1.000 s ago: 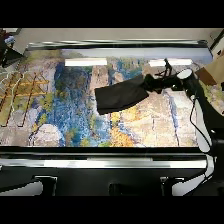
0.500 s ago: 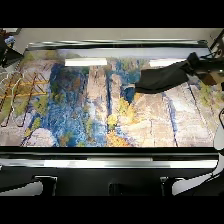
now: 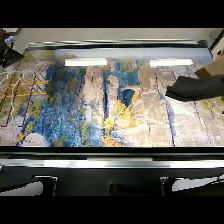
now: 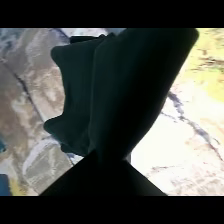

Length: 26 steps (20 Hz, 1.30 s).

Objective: Fold the clothes and pants, and hang the long-sleeved shirts on hangers.

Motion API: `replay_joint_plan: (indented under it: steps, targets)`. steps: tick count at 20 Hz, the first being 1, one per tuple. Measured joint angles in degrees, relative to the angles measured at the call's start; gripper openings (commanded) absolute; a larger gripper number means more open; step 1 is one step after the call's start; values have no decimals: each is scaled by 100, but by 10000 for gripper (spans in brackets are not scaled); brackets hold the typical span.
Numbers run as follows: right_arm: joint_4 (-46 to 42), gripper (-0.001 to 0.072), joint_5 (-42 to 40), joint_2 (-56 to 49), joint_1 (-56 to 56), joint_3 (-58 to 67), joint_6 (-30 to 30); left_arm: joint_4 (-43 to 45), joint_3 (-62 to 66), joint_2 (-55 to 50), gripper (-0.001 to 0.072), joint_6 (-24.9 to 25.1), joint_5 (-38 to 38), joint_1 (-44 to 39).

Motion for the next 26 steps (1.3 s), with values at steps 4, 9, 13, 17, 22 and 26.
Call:
replay_joint_plan:
  steps: [4,9,13,17,22,26]
  targets:
    - [-887,25,538,66,-323,-15,280,0,0,0,19,0,-13,0]
    - [-1722,25,1147,101,-433,-579,715,0,0,0,19,0,-87,0]
    - [-1985,25,1318,293,-446,-1644,1182,0,0,0,19,0,-225,0]
    - [-2465,26,1373,693,-444,-2962,1419,0,0,0,19,2,-280,0]
    - [-3051,27,1220,1158,-446,-4301,1650,0,0,0,19,2,-299,0]
    - [-3206,28,1067,1320,-446,-4957,1799,0,0,0,19,2,-304,-13]
